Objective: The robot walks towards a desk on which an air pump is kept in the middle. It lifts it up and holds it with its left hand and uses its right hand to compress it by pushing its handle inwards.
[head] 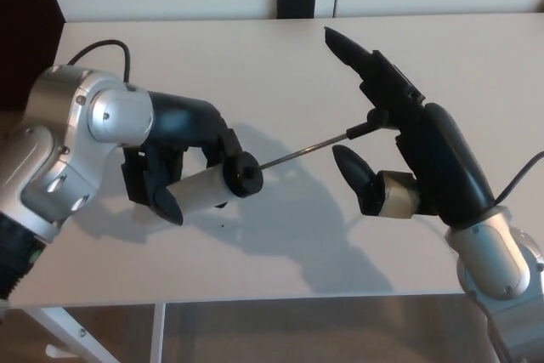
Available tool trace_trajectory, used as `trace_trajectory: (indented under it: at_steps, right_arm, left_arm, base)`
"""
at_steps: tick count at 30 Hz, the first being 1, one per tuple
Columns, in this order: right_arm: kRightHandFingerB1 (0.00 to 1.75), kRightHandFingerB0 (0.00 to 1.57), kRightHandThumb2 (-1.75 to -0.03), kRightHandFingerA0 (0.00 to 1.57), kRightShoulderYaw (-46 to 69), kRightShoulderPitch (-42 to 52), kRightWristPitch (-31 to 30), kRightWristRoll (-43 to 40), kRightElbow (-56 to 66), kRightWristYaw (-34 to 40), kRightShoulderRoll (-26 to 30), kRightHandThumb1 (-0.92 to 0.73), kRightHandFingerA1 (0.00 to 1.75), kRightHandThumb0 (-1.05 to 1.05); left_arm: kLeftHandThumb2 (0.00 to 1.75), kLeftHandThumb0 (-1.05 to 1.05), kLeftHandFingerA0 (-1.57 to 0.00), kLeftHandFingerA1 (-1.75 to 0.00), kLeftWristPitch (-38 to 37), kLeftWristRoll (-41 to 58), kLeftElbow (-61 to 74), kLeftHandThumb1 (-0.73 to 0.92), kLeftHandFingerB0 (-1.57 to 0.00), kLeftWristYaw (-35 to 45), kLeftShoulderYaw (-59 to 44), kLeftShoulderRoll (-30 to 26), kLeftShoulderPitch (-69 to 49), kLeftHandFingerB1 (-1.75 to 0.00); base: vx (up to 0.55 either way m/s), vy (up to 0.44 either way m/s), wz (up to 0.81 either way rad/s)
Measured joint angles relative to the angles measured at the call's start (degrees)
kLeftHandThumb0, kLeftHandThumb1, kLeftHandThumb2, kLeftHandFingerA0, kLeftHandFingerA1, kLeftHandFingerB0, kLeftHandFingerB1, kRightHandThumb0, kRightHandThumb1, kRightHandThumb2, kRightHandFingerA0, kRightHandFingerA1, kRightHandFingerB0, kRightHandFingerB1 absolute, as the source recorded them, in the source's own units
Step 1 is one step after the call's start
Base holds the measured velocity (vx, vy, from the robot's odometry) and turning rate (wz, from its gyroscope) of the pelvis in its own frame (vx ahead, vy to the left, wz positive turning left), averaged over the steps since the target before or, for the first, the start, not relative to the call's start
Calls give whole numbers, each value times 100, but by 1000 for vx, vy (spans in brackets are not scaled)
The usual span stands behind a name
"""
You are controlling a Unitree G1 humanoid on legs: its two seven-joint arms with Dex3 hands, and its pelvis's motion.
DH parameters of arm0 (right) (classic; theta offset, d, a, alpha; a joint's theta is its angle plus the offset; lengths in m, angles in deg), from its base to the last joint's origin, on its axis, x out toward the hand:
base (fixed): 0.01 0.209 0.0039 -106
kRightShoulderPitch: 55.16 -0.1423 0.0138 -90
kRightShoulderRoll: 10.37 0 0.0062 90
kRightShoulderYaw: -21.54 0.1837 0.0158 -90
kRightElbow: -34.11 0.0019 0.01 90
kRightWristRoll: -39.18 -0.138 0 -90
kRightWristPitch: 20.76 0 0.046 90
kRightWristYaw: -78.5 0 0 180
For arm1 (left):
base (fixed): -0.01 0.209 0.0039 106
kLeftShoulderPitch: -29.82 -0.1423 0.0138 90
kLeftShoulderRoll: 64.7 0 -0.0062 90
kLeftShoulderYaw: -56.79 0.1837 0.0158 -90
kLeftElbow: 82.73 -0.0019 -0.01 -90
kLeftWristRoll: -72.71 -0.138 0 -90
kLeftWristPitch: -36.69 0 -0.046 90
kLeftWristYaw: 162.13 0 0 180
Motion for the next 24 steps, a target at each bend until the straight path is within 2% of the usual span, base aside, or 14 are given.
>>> trace_trajectory:
  at_steps: [1, 2, 3, 5, 6, 7, 8, 10, 11, 13, 14, 17, 24]
  right_arm:
    - [23, 6, -77, 6, -6, 0, 4, 10, 1, 13, -9, -92, 25, -76]
    - [23, 6, -77, 6, -8, 0, 8, 16, 1, 24, -12, -92, 25, -76]
    - [25, 9, -116, 8, -8, -1, 12, 20, 4, 36, -13, -84, 29, -85]
    - [25, 9, -116, 8, -8, -5, 20, 34, 15, 55, -14, -84, 29, -85]
    - [23, 6, -92, 8, -7, -7, 22, 41, 22, 62, -14, -81, 27, -84]
    - [23, 6, -92, 8, -5, -9, 23, 45, 27, 70, -14, -81, 27, -84]
    - [24, 8, -78, 9, -4, -19, 24, 52, 31, 86, -13, -92, 27, -77]
    - [24, 8, -78, 9, -1, -32, 26, 60, 29, 98, -11, -92, 27, -77]
    - [24, 9, -78, 9, 1, -48, 29, 63, 27, 105, -11, -92, 27, -77]
    - [24, 9, -78, 9, 9, -93, 40, 69, 22, 126, -11, -92, 27, -77]
    - [24, 8, -78, 9, 11, -106, 47, 71, 19, 134, -11, -92, 27, -76]
    - [25, 7, -76, 8, 11, -112, 65, 75, -4, 160, -12, -92, 26, -74]
    - [25, 6, -80, 7, -7, -115, 85, 105, 1, 168, -14, -91, 26, -77]
  left_arm:
    - [70, -10, -85, -102, -29, 29, 3, 63, -69, 25, 0, 13, 35, -136]
    - [70, -10, -85, -102, -35, 46, 7, 63, -69, 48, 2, 30, 63, -136]
    - [62, -21, -73, -71, -40, 57, 8, 71, -70, 67, 6, 47, 88, -100]
    - [62, -21, -73, -71, -67, 90, 5, 71, -70, 111, 8, 74, 139, -100]
    - [62, -31, -67, -56, -82, 104, 3, 73, -73, 130, 14, 84, 163, -61]
    - [62, -31, -67, -56, -96, 118, 2, 73, -73, 148, 27, 99, 195, -61]
    - [63, -38, -73, -62, -122, 143, 0, 74, -74, 186, 60, 132, 264, -61]
    - [63, -38, -73, -62, -125, 160, -29, 74, -74, 239, 115, 195, 357, -61]
    - [63, -42, -66, -51, -122, 161, -52, 78, -51, 261, 139, 231, 409, -43]
    - [63, -42, -66, -51, -108, 160, -87, 78, -51, 309, 188, 312, 519, -43]
    - [63, -42, -60, -48, -90, 160, -94, 74, -53, 325, 212, 334, 560, -42]
    - [61, -47, -55, -50, -22, 143, -103, 70, -53, 355, 272, 409, 643, -44]
    - [61, -49, -53, -51, 78, 145, -55, 69, -56, 325, 281, 553, 657, -43]
  base:
    - [0, 0, 0]
    - [0, 0, 0]
    - [0, 0, 0]
    - [0, 0, 0]
    - [0, 0, 0]
    - [0, 0, 0]
    - [0, 0, 0]
    - [0, 0, 0]
    - [0, 0, 0]
    - [0, 0, 0]
    - [0, 0, 0]
    - [0, 0, 0]
    - [0, 0, 0]
